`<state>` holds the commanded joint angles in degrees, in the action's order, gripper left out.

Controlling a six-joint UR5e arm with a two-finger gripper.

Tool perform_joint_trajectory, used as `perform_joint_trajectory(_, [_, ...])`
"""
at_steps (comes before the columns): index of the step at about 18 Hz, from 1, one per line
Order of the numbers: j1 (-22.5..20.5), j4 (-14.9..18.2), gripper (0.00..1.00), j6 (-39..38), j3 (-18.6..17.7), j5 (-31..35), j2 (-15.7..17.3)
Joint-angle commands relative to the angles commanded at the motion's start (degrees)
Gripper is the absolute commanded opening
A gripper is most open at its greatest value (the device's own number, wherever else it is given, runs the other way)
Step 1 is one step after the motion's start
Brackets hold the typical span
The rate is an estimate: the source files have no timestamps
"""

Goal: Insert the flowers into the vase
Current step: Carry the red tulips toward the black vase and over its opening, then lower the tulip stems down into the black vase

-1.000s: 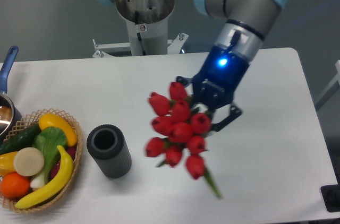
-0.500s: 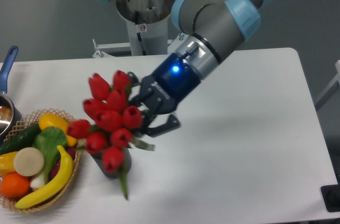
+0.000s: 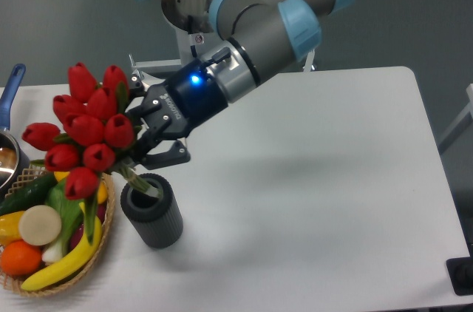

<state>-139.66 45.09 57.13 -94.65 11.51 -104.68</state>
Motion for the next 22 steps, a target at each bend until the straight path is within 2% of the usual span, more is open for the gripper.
perform_joint_trajectory(3, [-0.1, 0.0, 0.43, 1.8, -0.6, 0.0, -1.4])
perform_joint_trajectory(7, [-0.2, 0.0, 0.43, 5.5, -3.2, 0.0, -1.9])
perform_joint_trajectory(12, [-0.5, 0.0, 0.43, 6.0, -4.7, 0.0, -2.8])
perform_joint_trajectory(16, [-0.8, 0.0, 0.44, 6.9, -4.1, 0.0, -5.7])
perform_joint_trajectory(22, [-0.9, 0.1, 0.44, 11.5, -6.6, 0.0, -6.3])
